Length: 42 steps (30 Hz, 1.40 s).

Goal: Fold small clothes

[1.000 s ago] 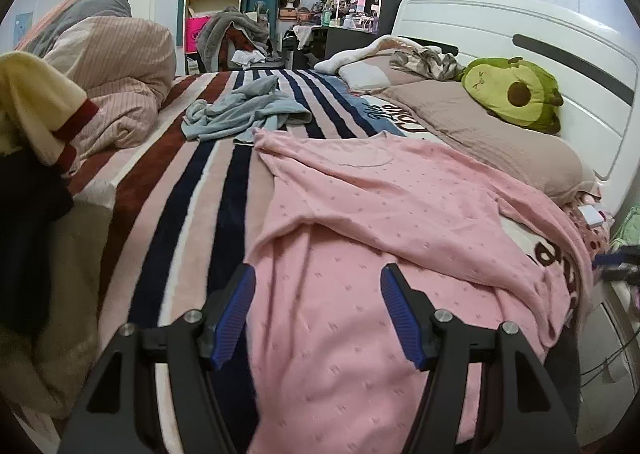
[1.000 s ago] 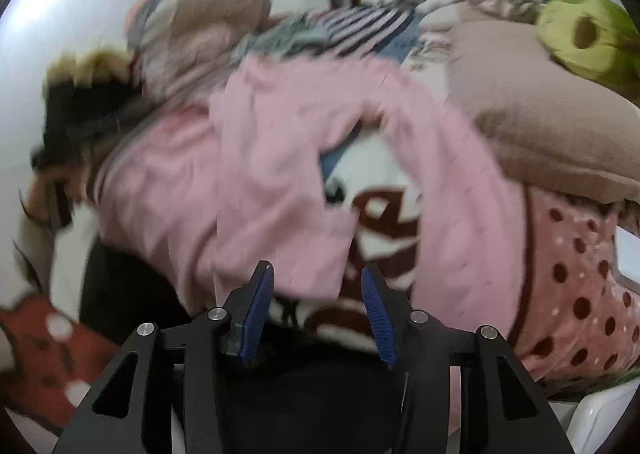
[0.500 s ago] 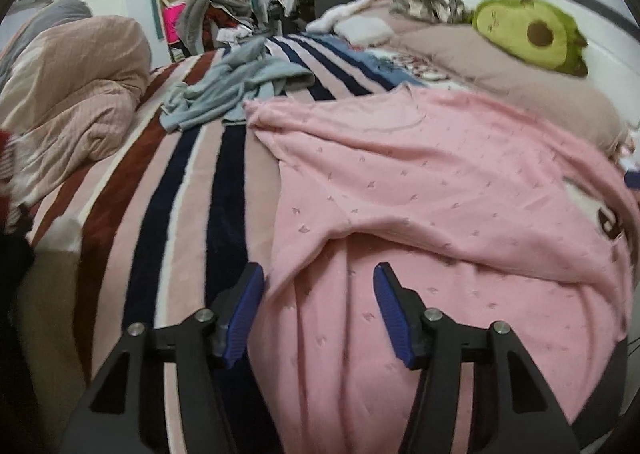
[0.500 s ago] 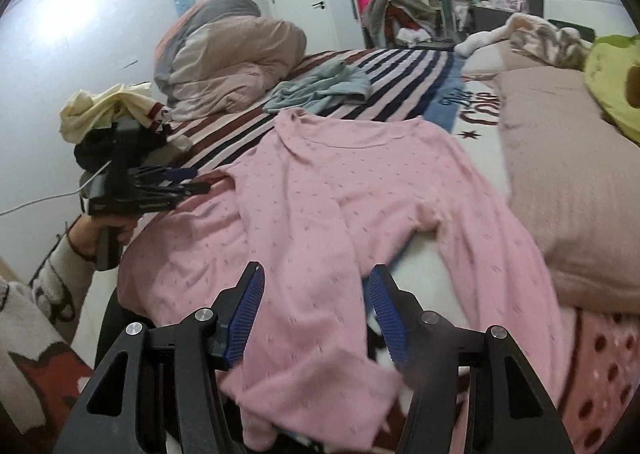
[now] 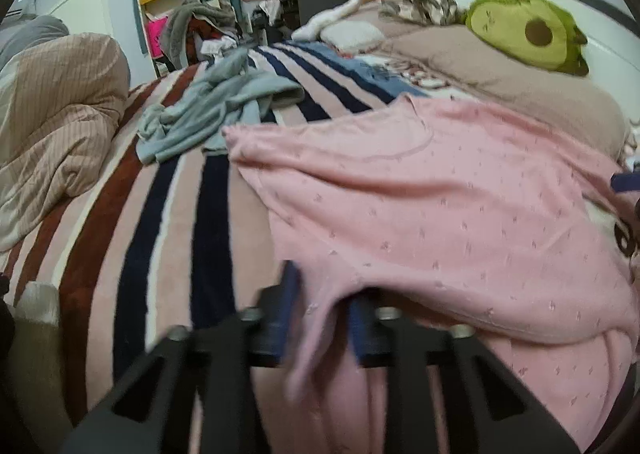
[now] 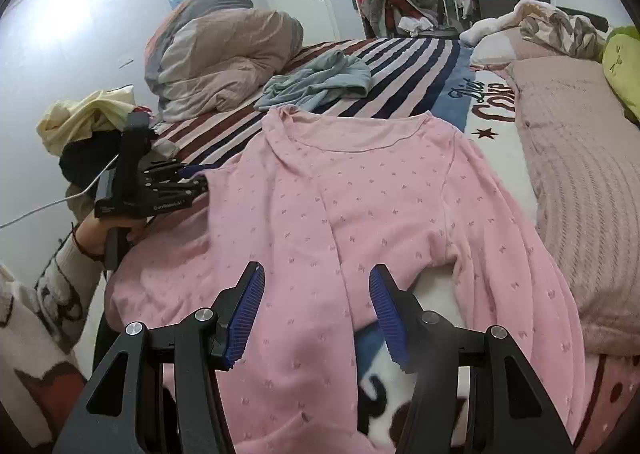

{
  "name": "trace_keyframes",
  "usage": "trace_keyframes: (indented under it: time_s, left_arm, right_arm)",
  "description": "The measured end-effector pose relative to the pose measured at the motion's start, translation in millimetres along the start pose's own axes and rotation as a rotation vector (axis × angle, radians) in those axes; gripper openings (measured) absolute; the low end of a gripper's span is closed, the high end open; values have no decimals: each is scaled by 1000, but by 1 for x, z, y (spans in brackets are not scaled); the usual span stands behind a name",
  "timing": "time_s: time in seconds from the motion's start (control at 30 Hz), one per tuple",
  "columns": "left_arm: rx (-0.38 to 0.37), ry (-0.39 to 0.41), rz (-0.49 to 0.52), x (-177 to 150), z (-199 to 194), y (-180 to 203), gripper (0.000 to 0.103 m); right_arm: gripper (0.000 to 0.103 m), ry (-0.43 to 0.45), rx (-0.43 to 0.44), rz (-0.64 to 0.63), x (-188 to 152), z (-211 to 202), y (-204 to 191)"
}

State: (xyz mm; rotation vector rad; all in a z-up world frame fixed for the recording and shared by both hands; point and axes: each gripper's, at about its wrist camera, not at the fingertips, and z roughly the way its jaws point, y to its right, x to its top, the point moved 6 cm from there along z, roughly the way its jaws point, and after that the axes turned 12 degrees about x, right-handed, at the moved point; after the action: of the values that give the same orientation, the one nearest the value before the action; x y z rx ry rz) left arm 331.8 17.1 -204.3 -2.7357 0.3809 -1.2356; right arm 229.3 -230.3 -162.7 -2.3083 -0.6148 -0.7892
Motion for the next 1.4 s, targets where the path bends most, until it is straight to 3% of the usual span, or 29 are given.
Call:
trace_keyframes:
  time_s: [0.2, 0.4, 0.47, 0.53, 0.73, 0.97, 1.03, 1.1, 1.4]
  left_arm:
    - [51, 49, -142, -1, -9, -40, 6]
    - [89, -5, -254, -17, -1, -74, 6]
    - [93, -26, -260, -19, 3, -76, 11]
    - [123, -46, -249, -20, 5, -75, 24]
    - [112, -16, -265, -25, -27, -76, 38]
    - [86, 44, -288, -36, -88, -67, 42]
    - [74, 54, -292, -39, -101, -61, 42]
    - [66, 61, -294, -40, -110, -56, 43]
    - [29, 86, -261, -45, -150, -27, 43]
  right_arm:
    - [50, -13, 0, 12, 4, 10, 4]
    - [50, -30, -15, 34, 5, 20, 11]
    - [50, -34, -24, 46, 4, 22, 13]
    - [50, -37, -33, 57, 3, 23, 15]
    - [52, -63, -15, 50, -12, 16, 3]
    - [53, -190, -2, 13, -57, 23, -20]
    - [41, -203, -33, 5, -70, 19, -22]
    - [15, -186, -29, 12, -78, 9, -27]
    - [9, -157, -76, 75, -125, -34, -38]
